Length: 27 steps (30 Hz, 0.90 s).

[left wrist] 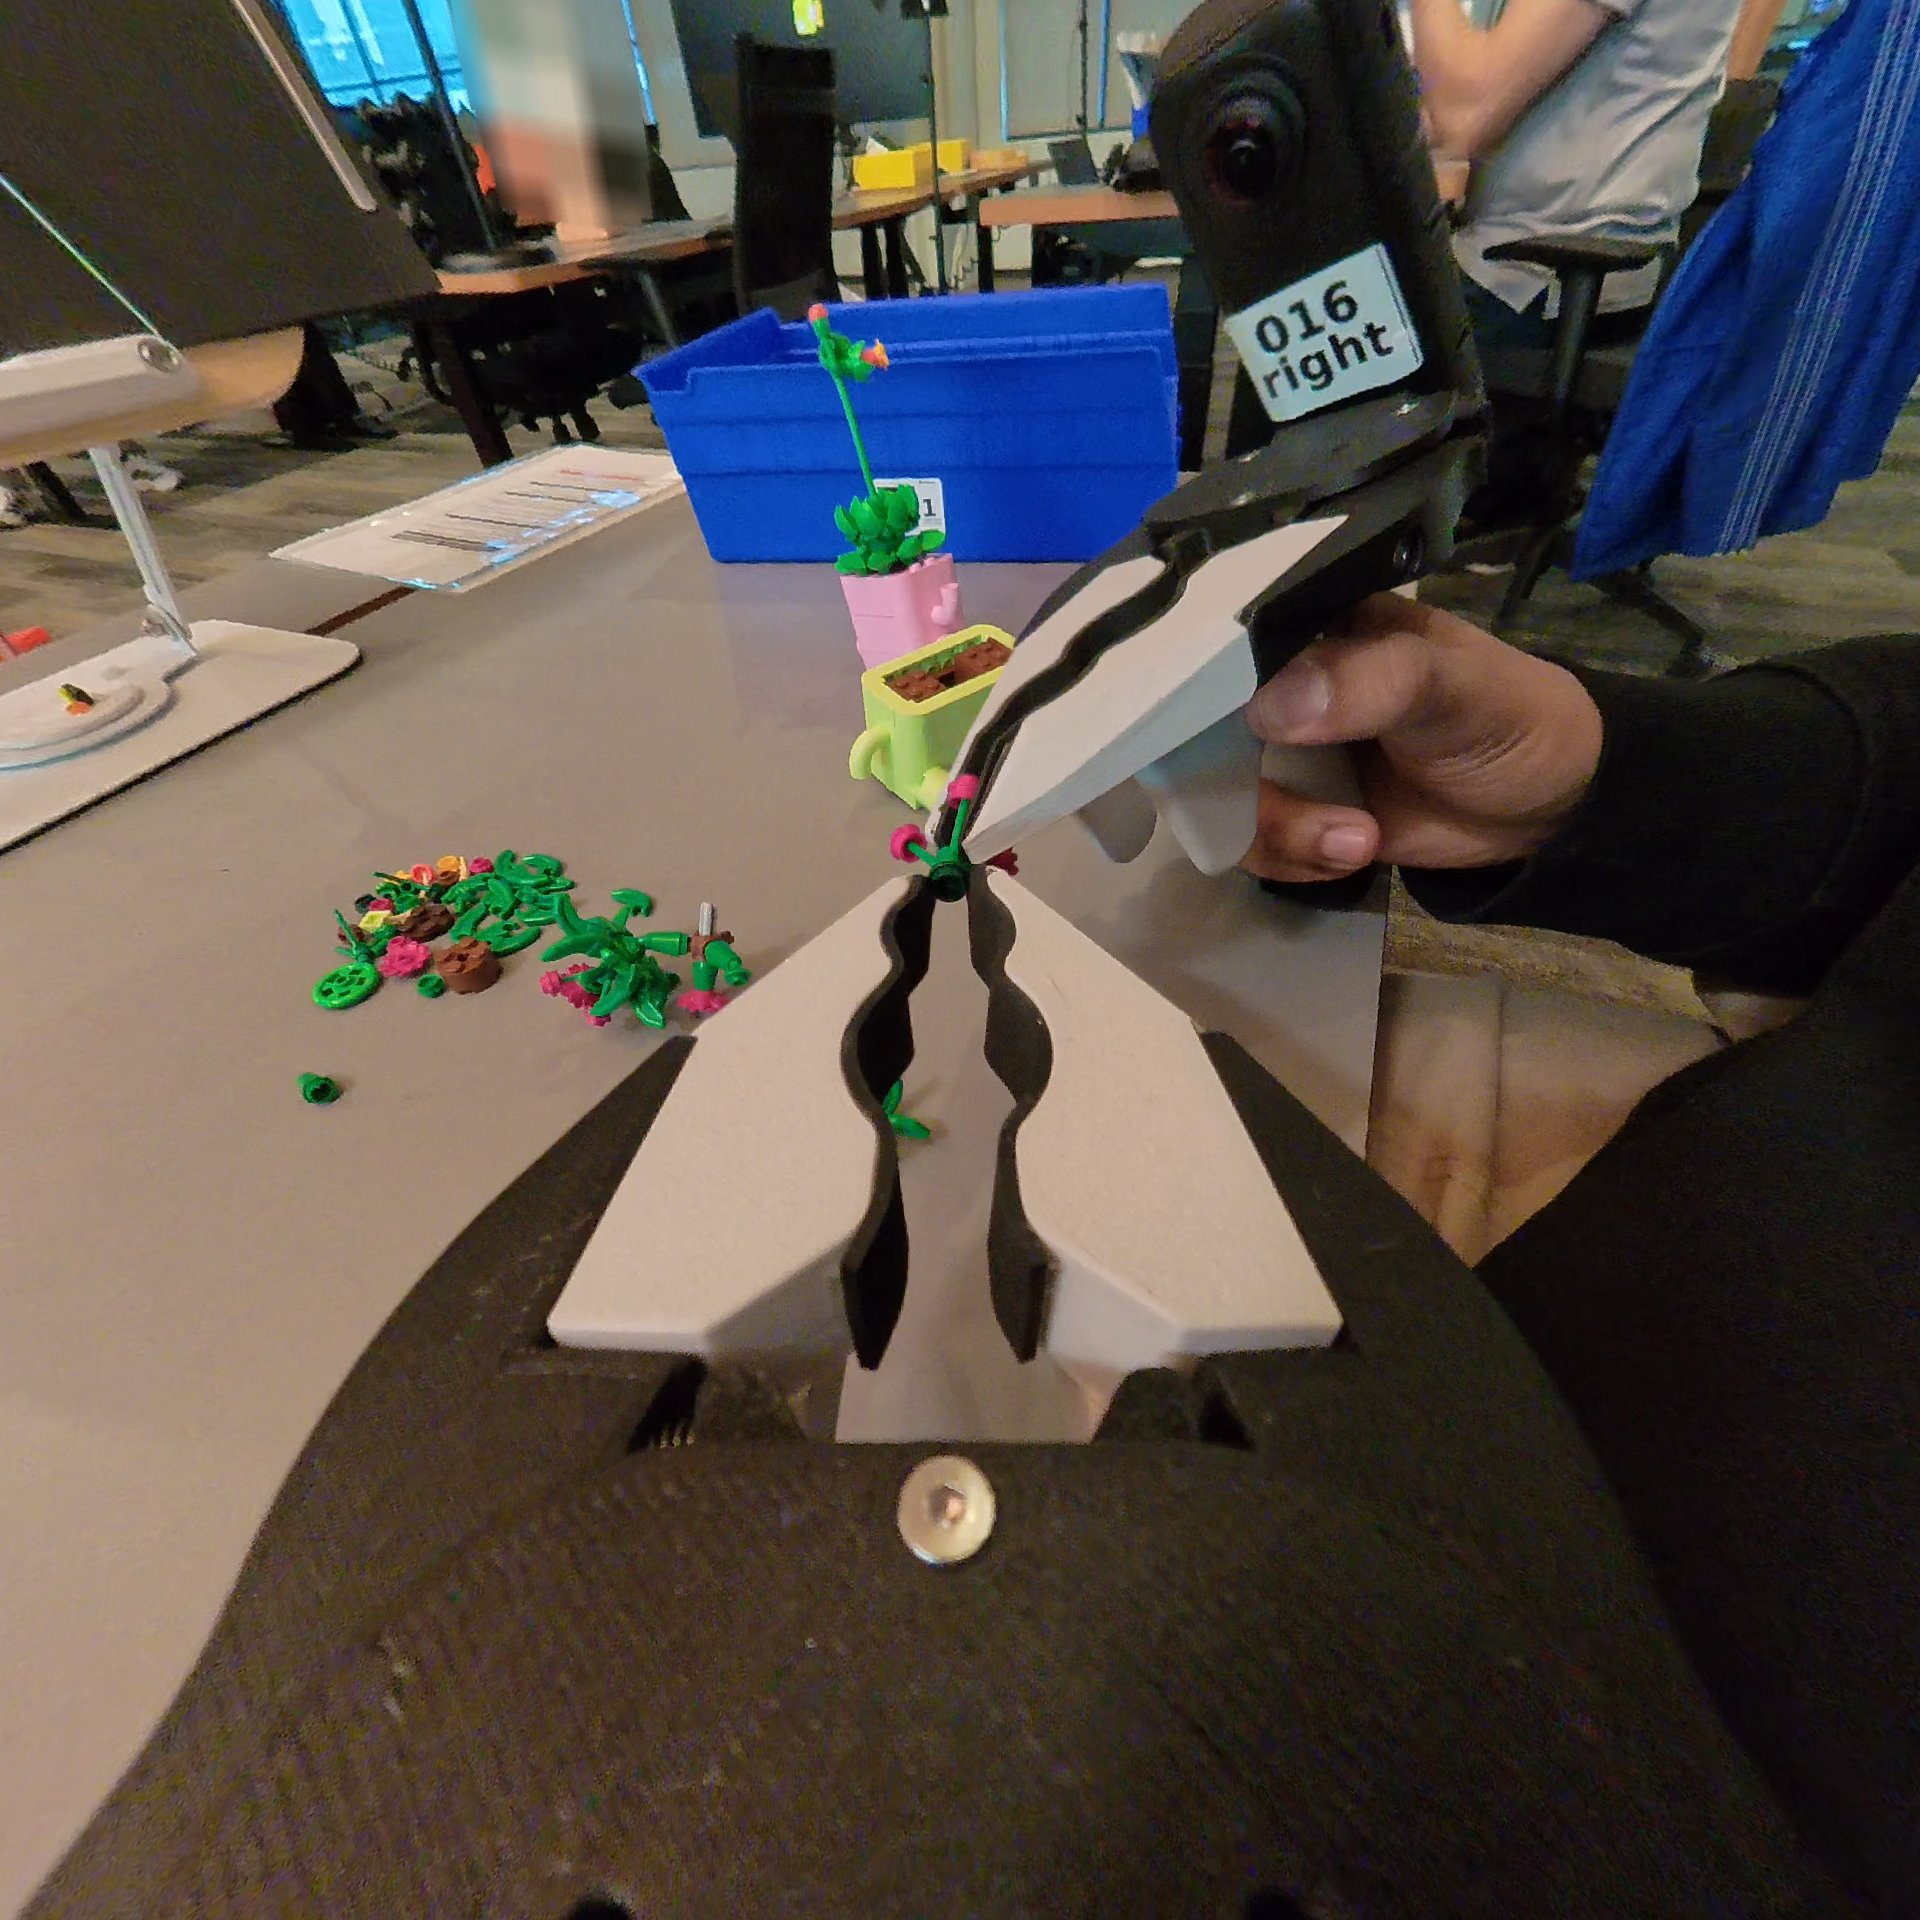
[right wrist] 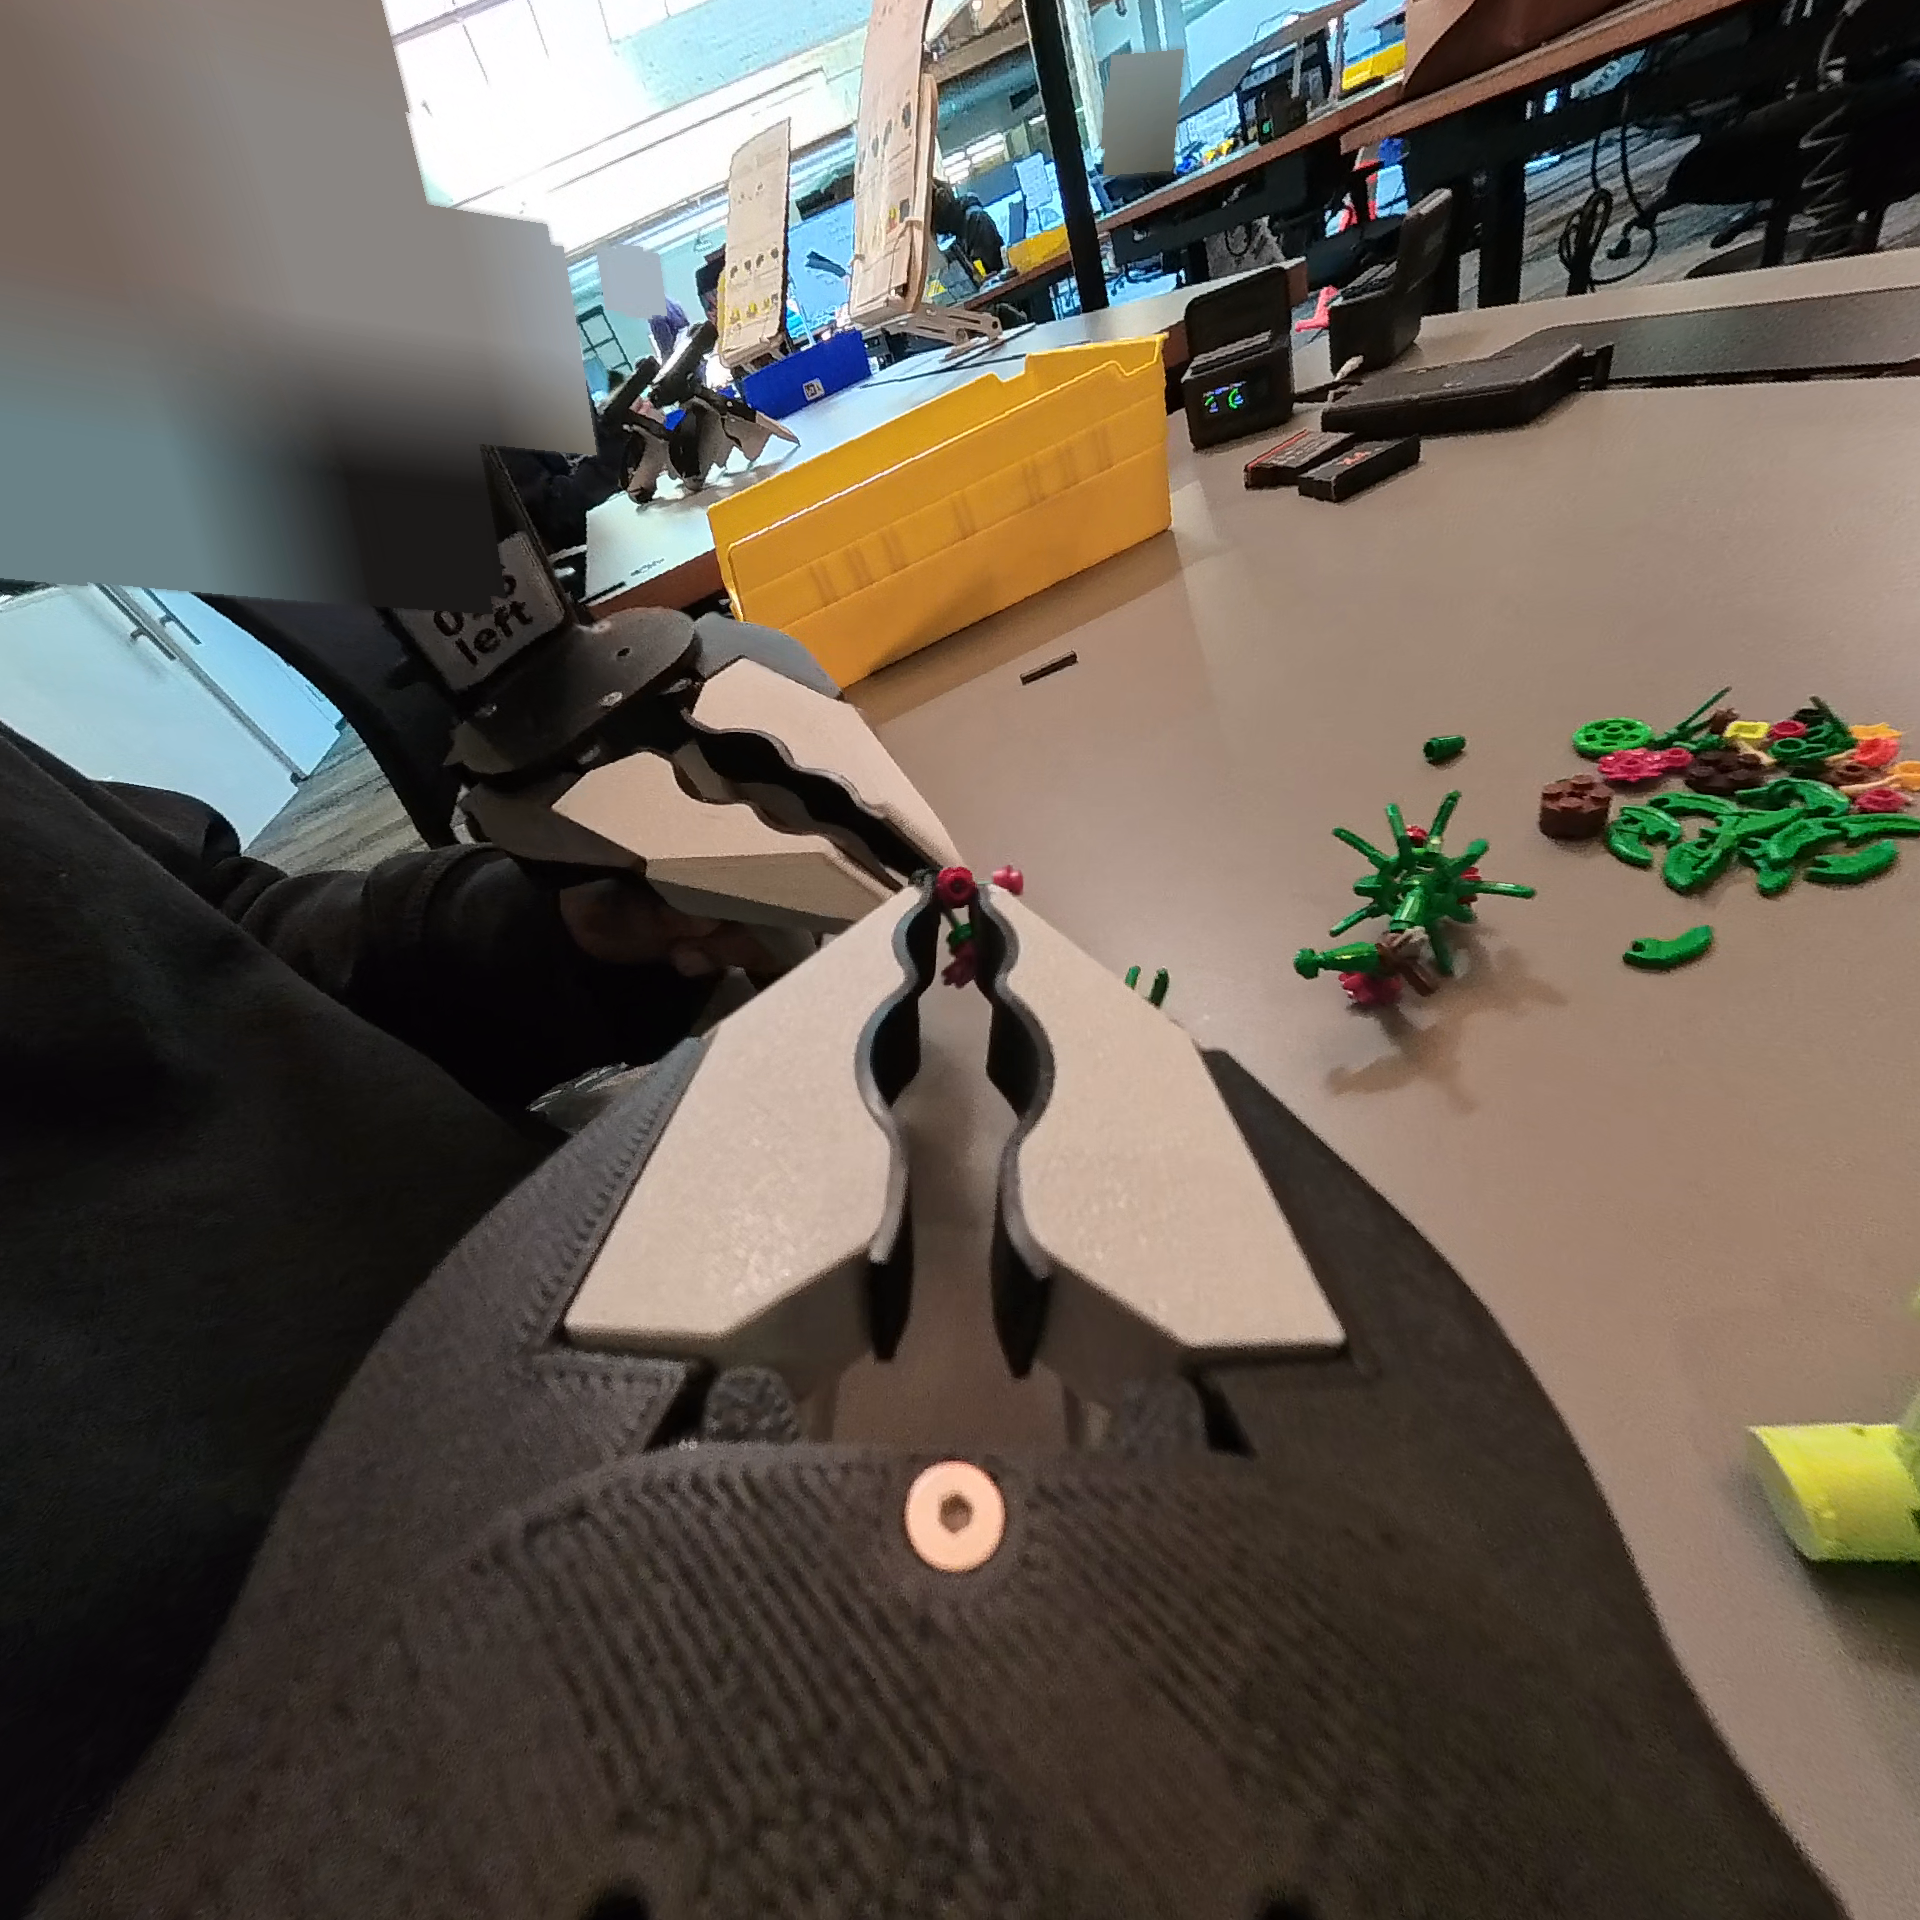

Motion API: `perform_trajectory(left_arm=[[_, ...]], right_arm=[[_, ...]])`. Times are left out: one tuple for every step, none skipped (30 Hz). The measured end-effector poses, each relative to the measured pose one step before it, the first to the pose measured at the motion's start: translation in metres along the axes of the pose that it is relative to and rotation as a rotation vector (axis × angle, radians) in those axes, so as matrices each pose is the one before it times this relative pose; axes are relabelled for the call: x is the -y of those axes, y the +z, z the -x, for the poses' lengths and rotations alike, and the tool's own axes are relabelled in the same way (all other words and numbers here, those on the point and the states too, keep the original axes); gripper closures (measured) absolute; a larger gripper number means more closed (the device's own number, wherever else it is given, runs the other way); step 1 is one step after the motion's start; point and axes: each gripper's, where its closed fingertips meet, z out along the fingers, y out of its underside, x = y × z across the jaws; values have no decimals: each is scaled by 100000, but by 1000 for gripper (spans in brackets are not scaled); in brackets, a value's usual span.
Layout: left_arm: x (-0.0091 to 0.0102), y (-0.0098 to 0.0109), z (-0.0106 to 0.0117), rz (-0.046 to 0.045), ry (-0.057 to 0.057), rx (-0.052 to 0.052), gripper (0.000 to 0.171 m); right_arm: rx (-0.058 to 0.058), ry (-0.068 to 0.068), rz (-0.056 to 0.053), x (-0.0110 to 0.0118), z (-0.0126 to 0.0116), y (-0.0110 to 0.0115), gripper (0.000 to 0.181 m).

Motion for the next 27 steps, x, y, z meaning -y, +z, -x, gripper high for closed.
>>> perform_trajectory(left_arm=[[-21,7,45,872,-348,-260,168],[-7,3,98,603,-296,329,168],[16,5,106,127,5,715,168],[51,-5,104,-229,260,941,169],[-32,23,95,187,546,1026,169],[-42,10,76,196,864,973,169],[18,-4,82,-152,740,974,169],[-8,-15,61,-10,392,578,169],[163,-189,-297,-1236,366,-2129,169],[368,-275,49,-1972,-1147,-54,171],[273,-219,538,-1403,-526,2987,171],[-137,-35,391,704,397,1653,171],[-364,89,257,1219,-530,408,171],[-278,81,130,104,-1581,-339,171],[-88,19,140,-576,-1923,-141,171],[36,-46,61,42,-1407,-402,171],[-18,-29,109,459,-662,134,171],[-44,-35,131,444,10,508,171],[-52,-2,65,567,197,179,171],[-20,31,16,465,209,31,171],[18,39,-43,105,305,-109,171],[-5,53,-101,0,243,-220,171],[-46,89,-109,67,329,-202,171],[-110,102,-152,376,452,-351,171],[-140,92,-90,773,609,-10,171],[12,29,-22,40,924,478,171],[23,-3,10,-216,592,524,171]], right_arm=[[-915,-205,117,-19,-96,20,177],[-1061,121,-81,14,-104,41,178],[-1020,406,-455,57,-96,35,178],[-816,963,-567,59,-77,49,178],[-612,1769,-251,17,-103,45,178],[-337,1916,-131,4,-85,34,178],[-294,1773,-345,23,-90,21,178],[-2492,1649,-488,47,-392,-52,178],[-8320,-767,-1215,169,-1328,-441,178],[-8537,-1869,-2389,469,-1583,-831,179],[-345,1487,-2923,742,-543,-753,179],[4541,4193,-2383,703,331,-472,179],[2452,2372,-1150,321,344,-130,179],[-1008,-1061,323,-132,54,113,179],[-2260,-2560,1402,-397,-94,222,178],[-1660,-2149,1640,-435,-64,249,178],[-559,-1364,1424,-339,26,199,178],[7,-961,979,-191,58,119,178],[119,-656,210,-11,34,49,178],[512,-223,-599,126,60,-25,178],[792,349,-887,156,58,-68,178],[720,696,-717,101,18,-83,178],[829,679,-659,47,14,-92,178],[1086,735,-828,38,29,-97,178],[920,1077,-767,19,-7,-71,178],[843,1246,-614,8,-14,-44,178],[1034,973,-478,7,44,-19,178]])
